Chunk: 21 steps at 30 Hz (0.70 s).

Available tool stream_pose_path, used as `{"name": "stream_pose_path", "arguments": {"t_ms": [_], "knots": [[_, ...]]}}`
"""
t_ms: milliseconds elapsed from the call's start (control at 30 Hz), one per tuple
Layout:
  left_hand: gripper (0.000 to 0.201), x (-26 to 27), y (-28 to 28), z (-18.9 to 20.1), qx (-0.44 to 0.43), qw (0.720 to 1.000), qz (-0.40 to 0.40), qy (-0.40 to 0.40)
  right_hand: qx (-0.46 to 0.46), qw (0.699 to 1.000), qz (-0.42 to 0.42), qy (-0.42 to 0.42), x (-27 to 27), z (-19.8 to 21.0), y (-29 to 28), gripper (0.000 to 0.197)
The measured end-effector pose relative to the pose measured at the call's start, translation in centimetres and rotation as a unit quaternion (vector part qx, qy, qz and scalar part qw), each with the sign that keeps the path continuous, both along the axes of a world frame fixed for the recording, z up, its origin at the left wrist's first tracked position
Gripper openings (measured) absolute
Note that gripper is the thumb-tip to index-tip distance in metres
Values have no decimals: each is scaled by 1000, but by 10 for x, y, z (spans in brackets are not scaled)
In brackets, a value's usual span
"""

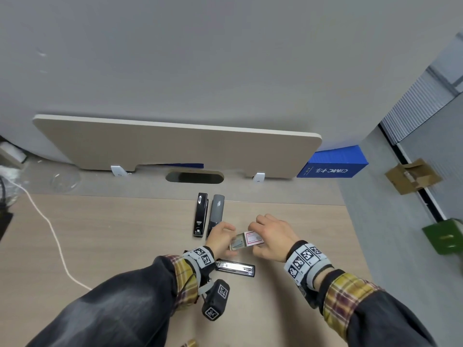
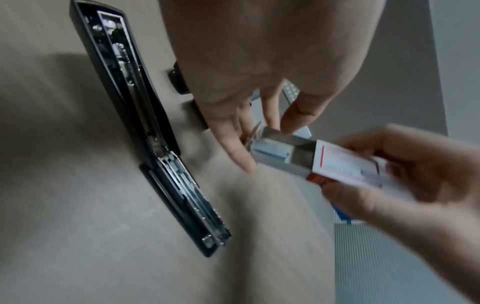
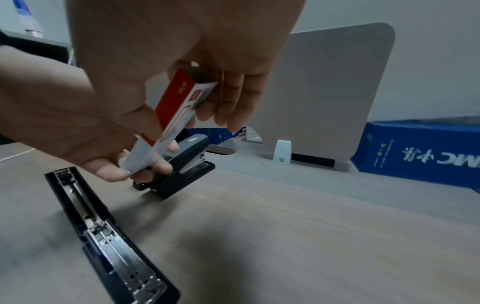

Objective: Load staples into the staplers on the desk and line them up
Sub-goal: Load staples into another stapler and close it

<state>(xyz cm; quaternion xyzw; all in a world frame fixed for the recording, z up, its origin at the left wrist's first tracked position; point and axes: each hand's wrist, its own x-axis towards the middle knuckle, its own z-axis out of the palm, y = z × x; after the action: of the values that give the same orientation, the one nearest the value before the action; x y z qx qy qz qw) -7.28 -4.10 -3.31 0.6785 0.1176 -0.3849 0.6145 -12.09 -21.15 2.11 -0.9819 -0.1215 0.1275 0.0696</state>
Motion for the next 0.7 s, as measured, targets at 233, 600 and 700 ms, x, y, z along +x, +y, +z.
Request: {"name": "stream_pose_path", "arguments": {"t_ms": [233,600,700], "knots": [[13,-5,15,-10,152,905,-214,-335,60,993,-102,18,-5,-11,3,47],[23,0,22,-16,231,824,-353,-379,168,963,-198,67,-32,-45,13,42],[24,-1,23,-16,241,811,-376,-379,167,964,-197,61,-34,-47,13,39]]}}
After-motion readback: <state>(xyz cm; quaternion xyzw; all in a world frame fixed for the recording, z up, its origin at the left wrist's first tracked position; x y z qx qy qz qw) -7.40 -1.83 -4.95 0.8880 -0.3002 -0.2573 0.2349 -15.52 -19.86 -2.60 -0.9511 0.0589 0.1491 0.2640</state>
